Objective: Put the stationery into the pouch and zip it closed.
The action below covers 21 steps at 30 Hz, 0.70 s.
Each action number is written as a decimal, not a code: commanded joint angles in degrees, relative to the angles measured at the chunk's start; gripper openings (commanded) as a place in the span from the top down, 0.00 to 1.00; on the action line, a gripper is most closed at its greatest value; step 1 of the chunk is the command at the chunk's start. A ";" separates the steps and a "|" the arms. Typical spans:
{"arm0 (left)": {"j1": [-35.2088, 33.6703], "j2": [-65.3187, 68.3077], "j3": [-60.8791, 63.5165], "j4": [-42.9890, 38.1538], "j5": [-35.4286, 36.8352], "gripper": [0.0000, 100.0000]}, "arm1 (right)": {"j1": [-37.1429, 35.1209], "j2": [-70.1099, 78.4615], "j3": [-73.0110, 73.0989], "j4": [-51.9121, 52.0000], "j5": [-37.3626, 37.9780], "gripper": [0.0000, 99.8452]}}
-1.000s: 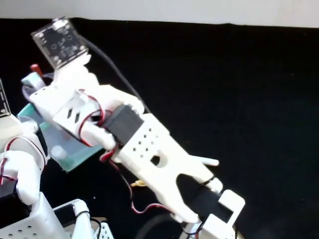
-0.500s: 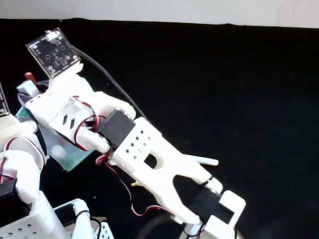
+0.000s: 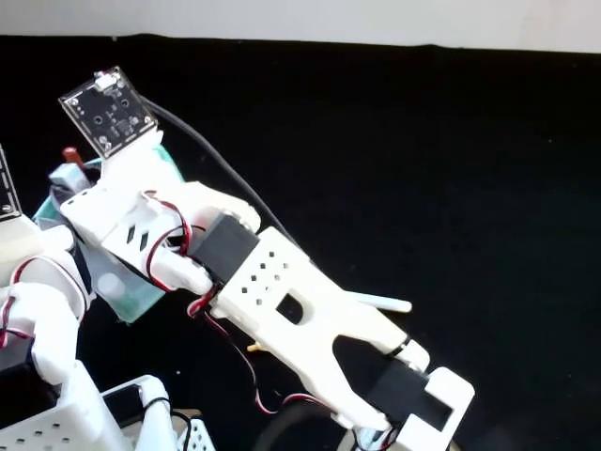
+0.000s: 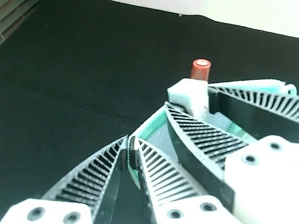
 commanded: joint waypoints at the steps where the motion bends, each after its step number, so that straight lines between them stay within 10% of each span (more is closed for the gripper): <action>1: -0.48 0.22 -0.75 -0.09 -0.53 0.99 | -0.13 -3.82 0.66 1.45 -0.26 0.80; 21: -0.48 0.22 -0.75 0.00 -0.53 0.99 | 12.88 -20.18 0.66 1.80 -0.18 0.80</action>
